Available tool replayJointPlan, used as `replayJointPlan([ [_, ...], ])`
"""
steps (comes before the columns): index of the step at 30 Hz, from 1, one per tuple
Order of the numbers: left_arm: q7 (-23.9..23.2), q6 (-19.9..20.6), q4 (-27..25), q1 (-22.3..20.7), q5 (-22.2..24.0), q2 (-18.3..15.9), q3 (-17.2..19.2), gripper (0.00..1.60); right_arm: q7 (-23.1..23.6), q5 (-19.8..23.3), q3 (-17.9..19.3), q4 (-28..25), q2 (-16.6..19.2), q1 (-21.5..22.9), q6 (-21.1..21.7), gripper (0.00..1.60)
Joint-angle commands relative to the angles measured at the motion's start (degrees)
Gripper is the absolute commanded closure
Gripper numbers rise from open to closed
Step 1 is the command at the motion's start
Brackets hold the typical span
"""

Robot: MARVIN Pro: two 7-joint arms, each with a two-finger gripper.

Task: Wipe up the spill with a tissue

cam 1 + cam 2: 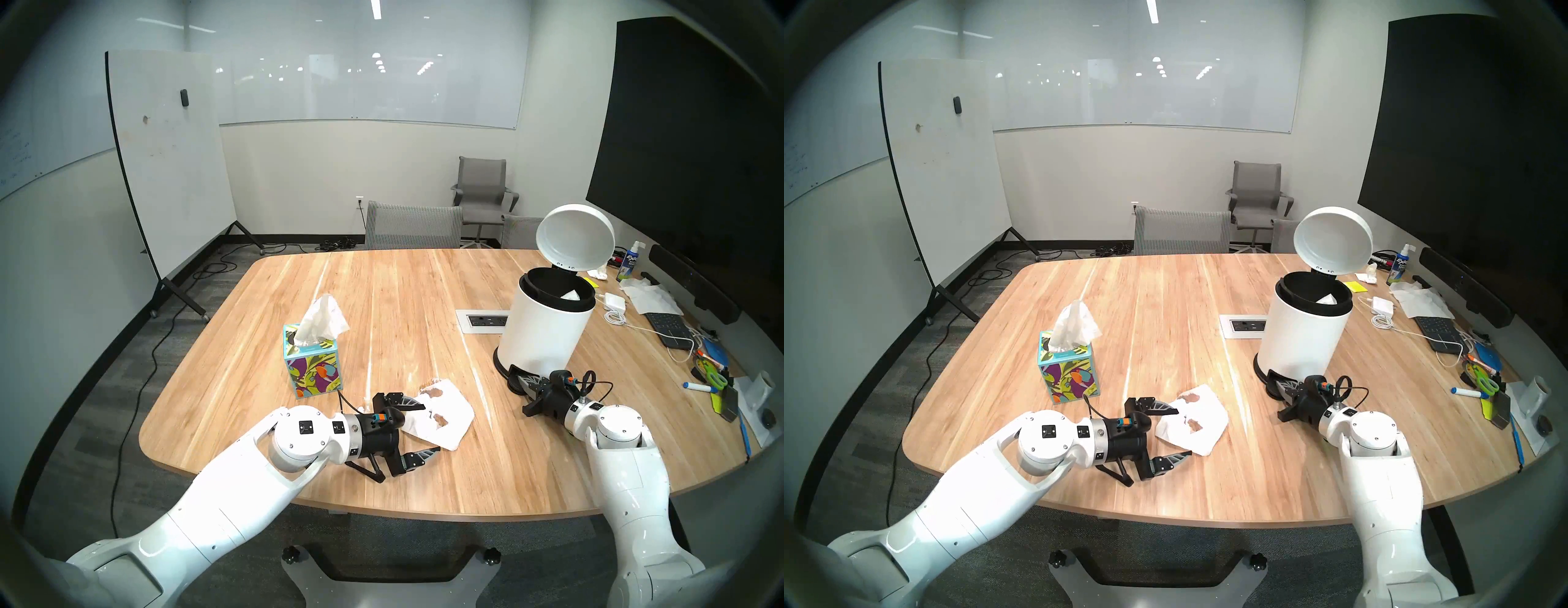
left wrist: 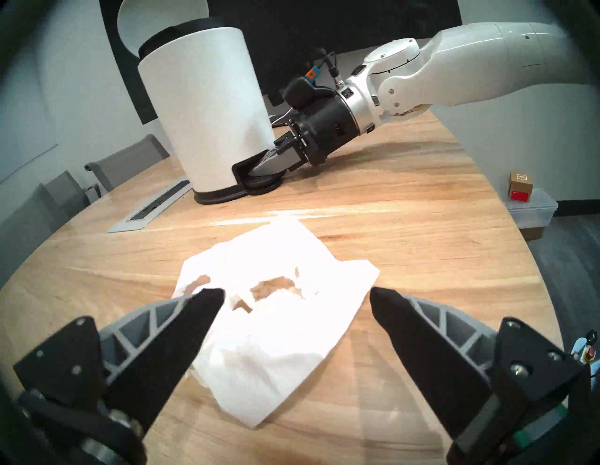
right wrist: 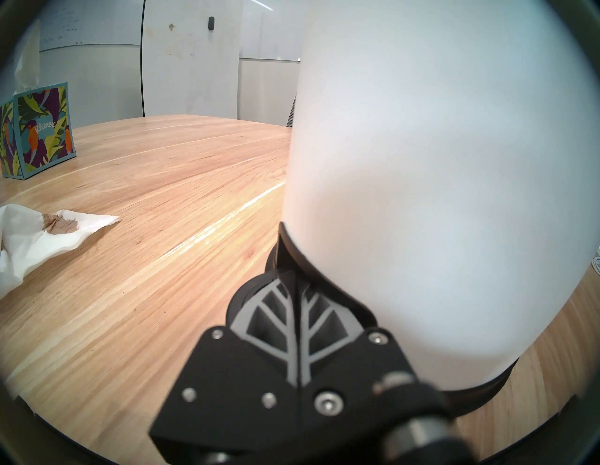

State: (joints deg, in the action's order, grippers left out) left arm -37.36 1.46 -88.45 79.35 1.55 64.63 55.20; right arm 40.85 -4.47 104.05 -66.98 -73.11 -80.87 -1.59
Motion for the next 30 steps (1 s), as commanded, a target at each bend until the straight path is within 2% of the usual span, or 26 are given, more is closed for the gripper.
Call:
replayJointPlan([
  [1, 1.48, 0.56, 0.12, -0.53, 0.14, 2.54, -0.26, 0.0, -0.64, -2.37, -1.5, 4.73, -0.1, -2.84, 3.47, 1.6],
  [13, 3.7, 0.72, 5.0, -0.98, -0.32, 4.13, -1.1, 0.0, -0.72, -2.3, -1.65, 4.77, -0.01, -2.82, 3.57, 1.6],
  [24, 4.69, -0.6, 8.5, -3.34, -0.06, 5.37, -1.16, 0.0, -0.79, -2.19, -1.78, 4.77, 0.07, -2.82, 3.61, 1.6],
  [26, 4.75, -0.84, 8.92, -3.48, 0.12, 5.55, -1.16, 0.28, -0.81, -2.18, -1.8, 4.78, 0.08, -2.82, 3.63, 1.6],
  [27, 4.81, -0.94, 9.05, -3.54, 0.12, 5.59, -1.2, 0.7, -0.81, -2.18, -1.81, 4.78, 0.09, -2.81, 3.64, 1.6],
  [28, 4.88, -1.04, 9.2, -3.65, 0.1, 5.66, -1.27, 0.85, -0.82, -2.17, -1.82, 4.79, 0.1, -2.81, 3.65, 1.6],
  [29, 4.94, -1.09, 9.27, -3.7, 0.09, 5.7, -1.3, 1.29, -0.82, -2.16, -1.83, 4.79, 0.1, -2.81, 3.65, 1.6],
  [30, 5.03, -1.29, 9.33, -3.78, -0.03, 5.72, -1.37, 1.6, -0.83, -2.15, -1.83, 4.79, 0.1, -2.81, 3.65, 1.6],
])
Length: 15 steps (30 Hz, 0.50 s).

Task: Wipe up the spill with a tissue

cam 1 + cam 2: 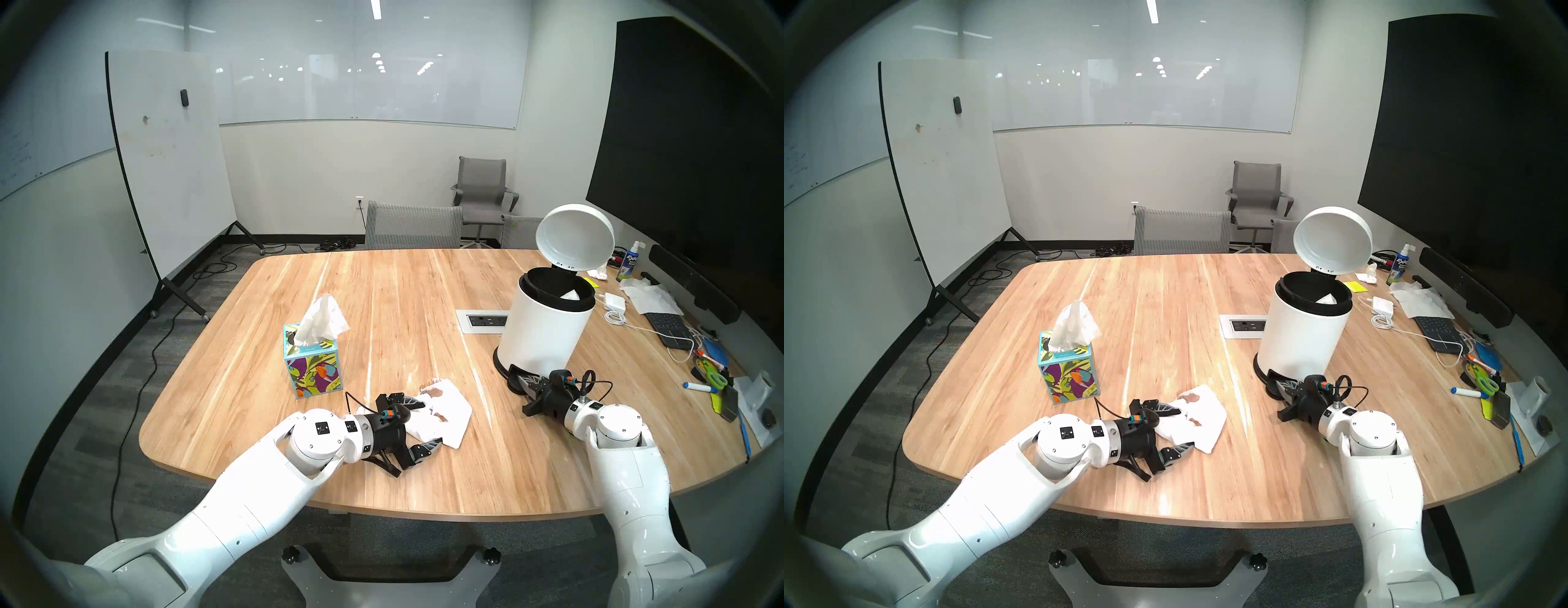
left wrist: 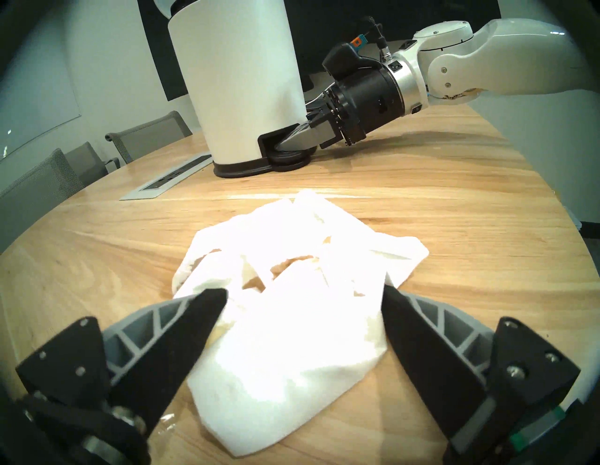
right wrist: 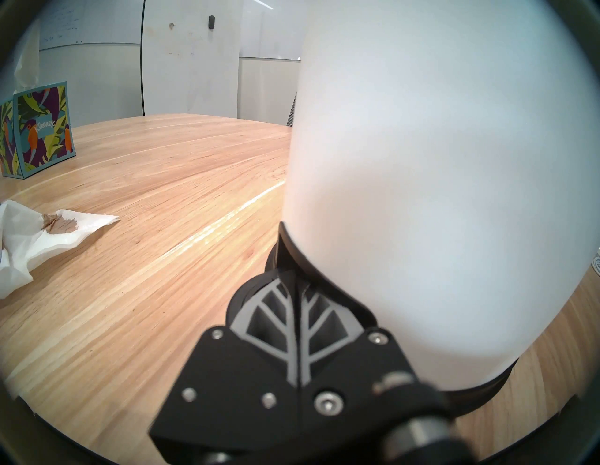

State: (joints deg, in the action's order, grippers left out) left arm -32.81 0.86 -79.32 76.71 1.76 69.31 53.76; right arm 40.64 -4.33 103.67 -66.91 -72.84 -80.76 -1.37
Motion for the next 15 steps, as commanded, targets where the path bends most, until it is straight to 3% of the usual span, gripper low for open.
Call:
replayJointPlan([
  [1, 0.62, -0.68, 0.34, -1.25, -0.27, 1.16, 0.03, 1.6, -0.62, -2.28, -1.46, 4.72, -0.15, -2.93, 3.43, 1.6],
  [7, 1.14, -1.13, 0.82, -2.14, -0.9, 1.77, -0.58, 1.6, -0.64, -2.2, -1.49, 4.69, -0.13, -2.96, 3.38, 1.6],
  [15, 3.0, -0.01, 1.57, -4.34, -1.63, 6.53, -2.55, 1.6, -0.54, -1.83, -1.36, 4.41, -0.15, -3.16, 2.91, 1.6],
])
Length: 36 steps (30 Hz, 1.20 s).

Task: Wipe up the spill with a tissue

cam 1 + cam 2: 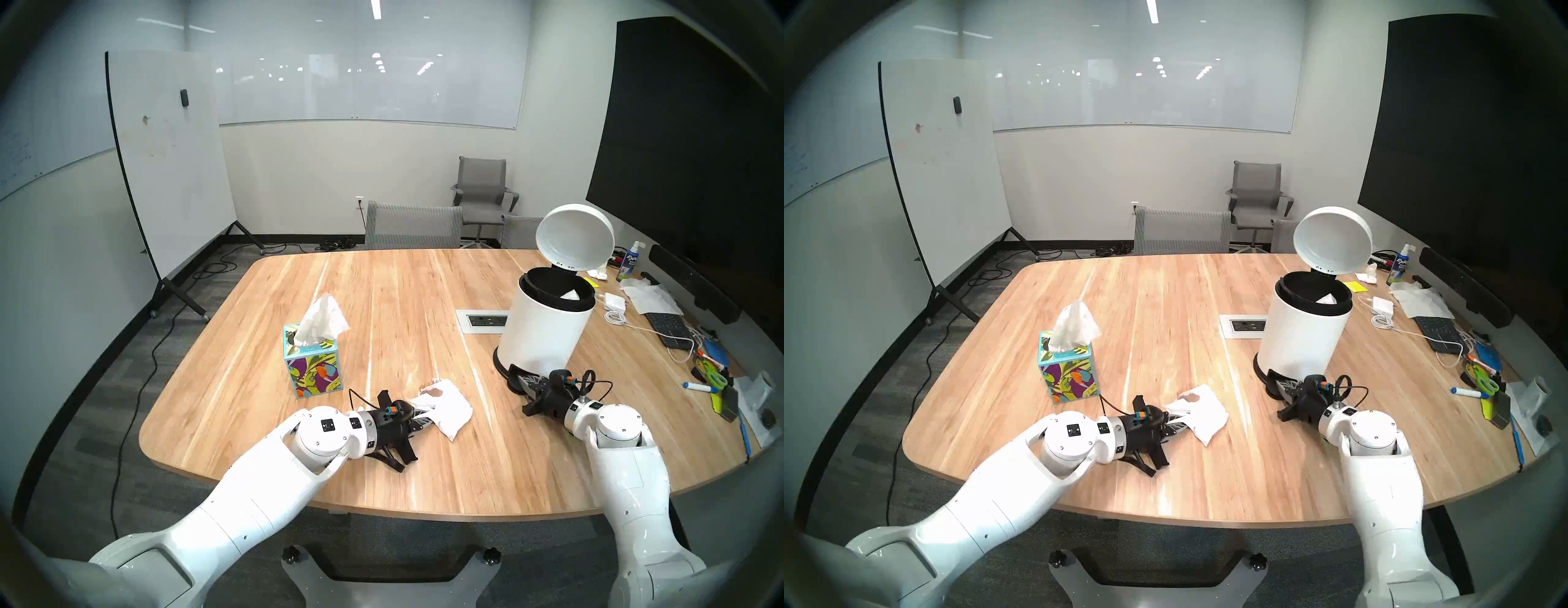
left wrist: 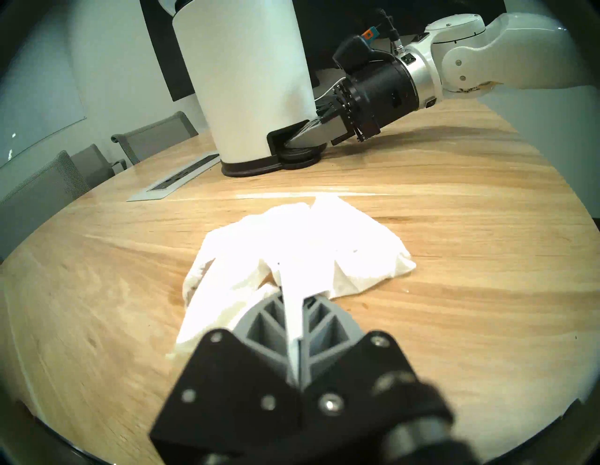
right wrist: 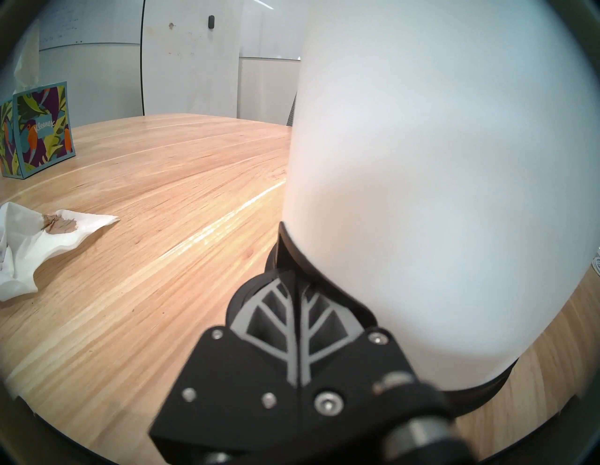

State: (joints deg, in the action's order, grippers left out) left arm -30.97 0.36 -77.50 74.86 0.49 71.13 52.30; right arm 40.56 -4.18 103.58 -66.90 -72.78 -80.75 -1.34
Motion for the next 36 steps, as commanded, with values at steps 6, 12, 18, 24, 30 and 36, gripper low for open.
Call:
replayJointPlan([
  [6, 3.34, 1.66, 2.77, -4.67, -1.09, 7.62, -1.66, 1.6, -0.52, -1.92, -1.34, 4.44, -0.18, -3.16, 2.93, 1.6],
  [12, 4.15, 1.35, 7.34, -5.57, -0.7, 4.48, 1.21, 1.6, -0.62, -1.89, -1.43, 4.49, -0.14, -3.13, 3.0, 1.6],
  [18, 4.39, 0.72, 10.28, -6.73, -0.12, 4.03, 3.04, 1.6, -0.69, -1.92, -1.53, 4.59, -0.1, -3.08, 3.15, 1.6],
  [24, 4.32, -0.93, 11.18, -6.44, -1.04, 5.8, 0.81, 1.6, -0.79, -2.01, -1.68, 4.72, -0.03, -2.98, 3.39, 1.6],
  [30, 2.29, -2.89, 7.34, -1.51, -1.49, 4.31, -2.8, 1.6, -0.63, -1.54, -1.46, 4.32, -0.08, -3.26, 2.72, 1.6],
  [36, 2.6, -4.24, 5.17, 0.81, -2.16, 1.88, -3.52, 1.6, -0.74, -1.61, -1.62, 4.5, -0.01, -3.17, 2.96, 1.6],
])
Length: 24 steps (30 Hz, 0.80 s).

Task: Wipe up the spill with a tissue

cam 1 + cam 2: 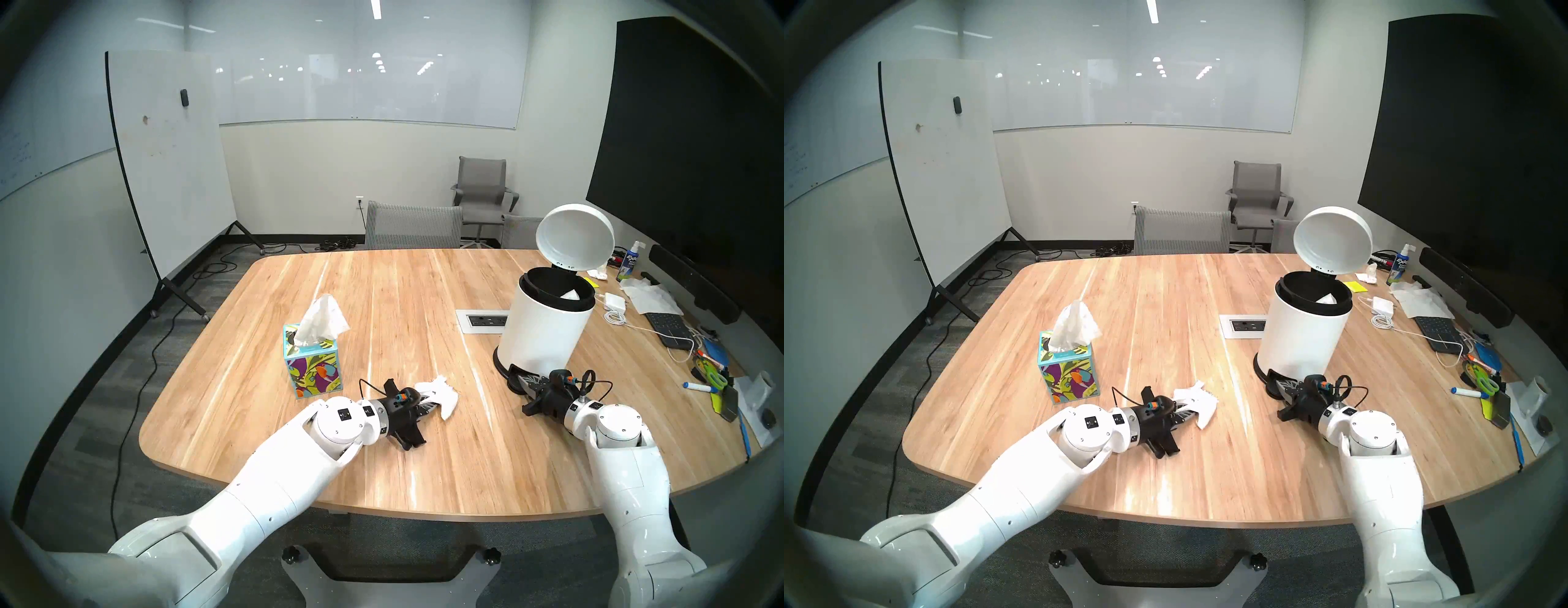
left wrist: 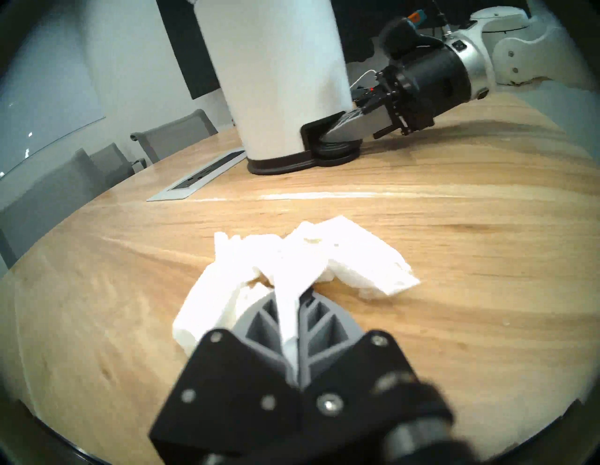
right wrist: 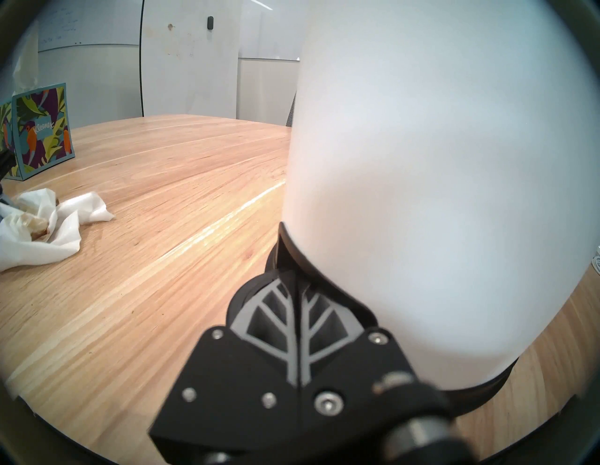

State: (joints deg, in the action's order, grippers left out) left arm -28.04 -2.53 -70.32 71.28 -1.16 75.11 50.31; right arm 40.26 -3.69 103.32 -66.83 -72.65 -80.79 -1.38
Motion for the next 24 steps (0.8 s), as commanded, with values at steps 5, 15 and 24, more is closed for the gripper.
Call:
replayJointPlan([
  [5, 2.18, -0.79, 3.22, -1.18, -0.09, -0.65, 2.23, 1.6, -0.53, -2.01, -1.41, 4.4, -0.11, -3.16, 2.95, 1.6],
  [15, 2.2, -1.17, 6.97, -5.71, -0.58, 2.41, 3.29, 1.6, -0.7, -2.07, -1.65, 4.62, 0.0, -3.03, 3.29, 1.6],
  [24, -1.07, -4.67, 0.21, 2.72, -0.69, -1.63, -0.69, 1.6, -0.57, -1.58, -1.5, 4.26, -0.01, -3.28, 2.68, 1.6],
])
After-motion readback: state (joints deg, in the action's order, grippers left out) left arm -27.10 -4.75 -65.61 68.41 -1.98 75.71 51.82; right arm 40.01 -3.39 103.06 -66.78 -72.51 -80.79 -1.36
